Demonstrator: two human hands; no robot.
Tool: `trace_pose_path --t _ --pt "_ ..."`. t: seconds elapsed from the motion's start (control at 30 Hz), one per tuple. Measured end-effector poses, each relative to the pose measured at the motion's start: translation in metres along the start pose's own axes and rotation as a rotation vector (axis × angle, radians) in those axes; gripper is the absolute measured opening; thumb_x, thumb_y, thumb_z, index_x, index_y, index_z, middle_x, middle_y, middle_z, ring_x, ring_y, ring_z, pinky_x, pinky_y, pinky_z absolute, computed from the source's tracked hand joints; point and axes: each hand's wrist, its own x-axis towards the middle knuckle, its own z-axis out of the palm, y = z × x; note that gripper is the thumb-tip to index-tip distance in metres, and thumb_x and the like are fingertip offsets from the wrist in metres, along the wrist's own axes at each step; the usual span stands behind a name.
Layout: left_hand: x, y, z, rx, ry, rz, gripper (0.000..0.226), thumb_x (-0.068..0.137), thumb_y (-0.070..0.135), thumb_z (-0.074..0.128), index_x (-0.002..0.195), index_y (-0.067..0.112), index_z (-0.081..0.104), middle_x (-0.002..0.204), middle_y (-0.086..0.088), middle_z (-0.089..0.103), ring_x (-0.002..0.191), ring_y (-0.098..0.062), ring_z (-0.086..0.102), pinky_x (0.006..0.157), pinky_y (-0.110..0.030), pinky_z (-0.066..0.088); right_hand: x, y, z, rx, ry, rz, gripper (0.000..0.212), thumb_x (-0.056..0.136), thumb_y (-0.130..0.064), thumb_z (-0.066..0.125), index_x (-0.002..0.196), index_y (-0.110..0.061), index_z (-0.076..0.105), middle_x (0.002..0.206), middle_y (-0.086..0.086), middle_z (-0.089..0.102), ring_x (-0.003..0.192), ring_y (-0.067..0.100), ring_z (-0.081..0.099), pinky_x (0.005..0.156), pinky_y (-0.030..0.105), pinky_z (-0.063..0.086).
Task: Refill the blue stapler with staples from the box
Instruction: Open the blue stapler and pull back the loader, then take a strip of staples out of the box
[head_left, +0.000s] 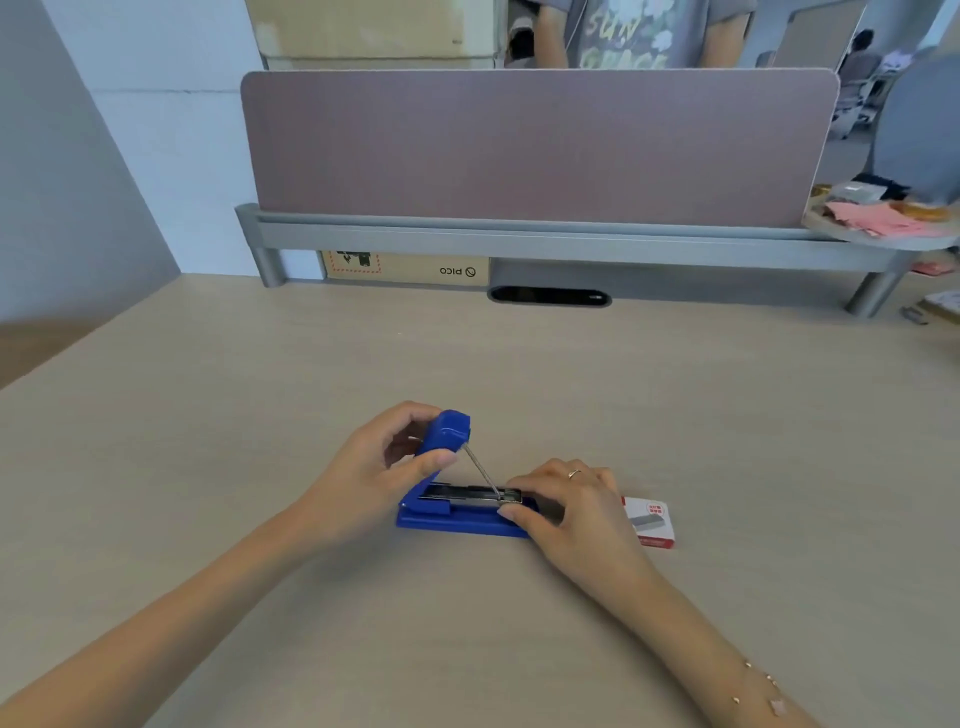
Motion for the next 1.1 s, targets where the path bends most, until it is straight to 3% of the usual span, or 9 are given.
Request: trace_pose_path --t 0.1,0.3,0.5,0.57,0.77,1.1 --pt "-0.004 0.002 -0.012 -0.006 0.012 0.008 0.022 0.078 0.031 0.065 0.099 0.024 0.062 0.097 0.015 0.068 0.095 -0.008 0.064 0.083 -0.014 0.049 0.000 0.001 0.000 0.009 -0.001 0.000 0.017 0.081 -0.039 0.064 0.097 -0.034 0.066 0.089 -0.014 0.063 0.088 0.005 0.050 0.084 0.029 0.031" --pt "-0.009 0.001 -0.030 -0.001 0.029 0.015 0.021 0.083 0.028 0.070 0.099 0.022 0.059 0.095 0.015 0.071 0.093 -0.003 0.066 0.080 -0.012 0.049 0.000 0.003 0.001 0.024 -0.007 -0.001 0.019 0.081 -0.039 0.064 0.098 -0.033 0.067 0.091 -0.013 0.064 0.091 0.006 0.050 0.086 0.029 0.030" --pt "-0.013 0.002 -0.054 0.071 0.009 0.010 0.023 0.080 0.021 0.062 0.102 0.014 0.058 0.102 0.003 0.071 0.095 -0.010 0.068 0.082 -0.017 0.052 0.000 0.003 0.000 0.031 -0.002 -0.006 0.016 0.081 -0.036 0.065 0.097 -0.033 0.067 0.092 -0.013 0.065 0.091 0.007 0.052 0.087 0.015 0.026" --pt "-0.018 -0.001 -0.064 0.115 0.044 0.003 0.023 0.078 0.022 0.064 0.100 0.015 0.058 0.098 0.010 0.070 0.090 -0.006 0.067 0.080 -0.014 0.051 -0.001 0.003 0.001 0.027 -0.010 0.004 0.017 0.081 -0.036 0.065 0.097 -0.032 0.067 0.093 -0.012 0.066 0.092 0.008 0.053 0.087 0.013 0.025" --pt "-0.027 -0.018 -0.087 0.212 0.061 -0.034 0.019 0.080 0.012 0.067 0.098 0.009 0.059 0.093 0.002 0.066 0.082 -0.005 0.064 0.076 -0.015 0.051 -0.001 0.003 0.001 0.023 -0.009 0.006 0.017 0.081 -0.036 0.064 0.098 -0.033 0.066 0.094 -0.012 0.065 0.093 0.008 0.053 0.081 0.025 0.026" --pt "-0.028 -0.032 -0.105 0.318 0.005 -0.087 0.019 0.076 0.011 0.076 0.091 0.015 0.065 0.097 -0.001 0.068 0.087 -0.008 0.065 0.079 -0.011 0.047 0.000 0.003 0.001 0.023 0.000 -0.001 0.016 0.081 -0.036 0.064 0.097 -0.033 0.066 0.092 -0.013 0.065 0.093 0.008 0.054 0.082 0.027 0.028"
